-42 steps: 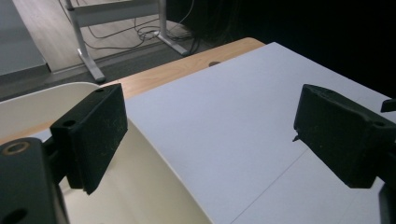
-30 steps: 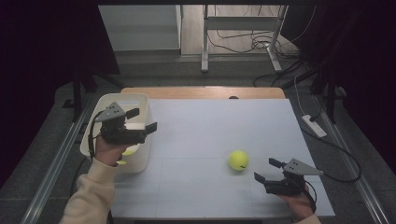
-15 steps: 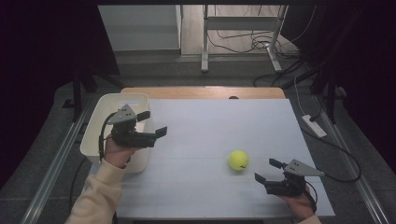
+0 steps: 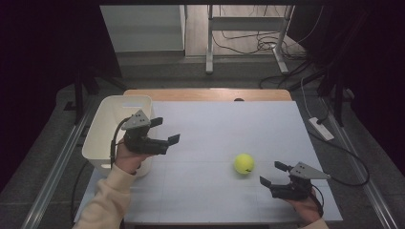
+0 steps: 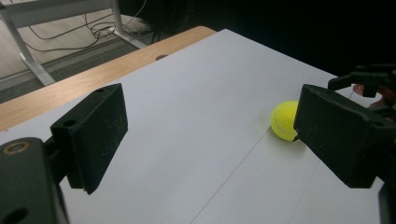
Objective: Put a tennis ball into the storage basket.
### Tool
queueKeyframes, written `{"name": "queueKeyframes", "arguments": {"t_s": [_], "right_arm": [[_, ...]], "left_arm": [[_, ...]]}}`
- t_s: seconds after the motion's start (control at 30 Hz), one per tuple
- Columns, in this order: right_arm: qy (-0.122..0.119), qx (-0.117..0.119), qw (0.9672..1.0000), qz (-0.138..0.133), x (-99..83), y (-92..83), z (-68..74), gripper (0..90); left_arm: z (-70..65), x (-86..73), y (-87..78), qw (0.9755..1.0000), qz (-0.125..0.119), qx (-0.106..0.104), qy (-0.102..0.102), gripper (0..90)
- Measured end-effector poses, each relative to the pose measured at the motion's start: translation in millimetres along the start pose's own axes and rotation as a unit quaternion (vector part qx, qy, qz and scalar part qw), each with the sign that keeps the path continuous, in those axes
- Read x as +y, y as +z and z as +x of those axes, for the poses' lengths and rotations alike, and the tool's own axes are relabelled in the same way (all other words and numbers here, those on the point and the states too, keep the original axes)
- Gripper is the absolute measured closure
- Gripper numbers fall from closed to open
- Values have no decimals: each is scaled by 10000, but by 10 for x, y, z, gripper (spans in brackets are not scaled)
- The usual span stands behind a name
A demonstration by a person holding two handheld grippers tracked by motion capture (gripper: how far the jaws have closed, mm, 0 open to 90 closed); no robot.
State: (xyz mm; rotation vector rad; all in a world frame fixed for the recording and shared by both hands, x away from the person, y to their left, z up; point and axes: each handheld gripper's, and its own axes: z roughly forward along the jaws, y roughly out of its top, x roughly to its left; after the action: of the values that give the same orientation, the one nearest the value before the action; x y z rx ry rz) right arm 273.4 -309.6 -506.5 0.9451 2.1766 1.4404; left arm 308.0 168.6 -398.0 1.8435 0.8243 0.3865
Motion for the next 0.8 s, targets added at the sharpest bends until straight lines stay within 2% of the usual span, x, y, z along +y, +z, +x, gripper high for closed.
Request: {"name": "queueKeyframes", "arguments": {"t_s": [0.17, 0.4, 0.8], "right_arm": [[-4, -23, 10000, 36, -5, 1, -2, 140], [13, -27, 10000, 19, -10, -15, 2, 140], [-9, -55, 10000, 24, -18, -33, 5, 140]], "left_arm": [[-58, 17, 114, 9998, 147, -107, 96, 110], [-165, 34, 193, 9992, 205, -265, 209, 107], [-265, 74, 377, 9982, 307, -455, 232, 108]]}}
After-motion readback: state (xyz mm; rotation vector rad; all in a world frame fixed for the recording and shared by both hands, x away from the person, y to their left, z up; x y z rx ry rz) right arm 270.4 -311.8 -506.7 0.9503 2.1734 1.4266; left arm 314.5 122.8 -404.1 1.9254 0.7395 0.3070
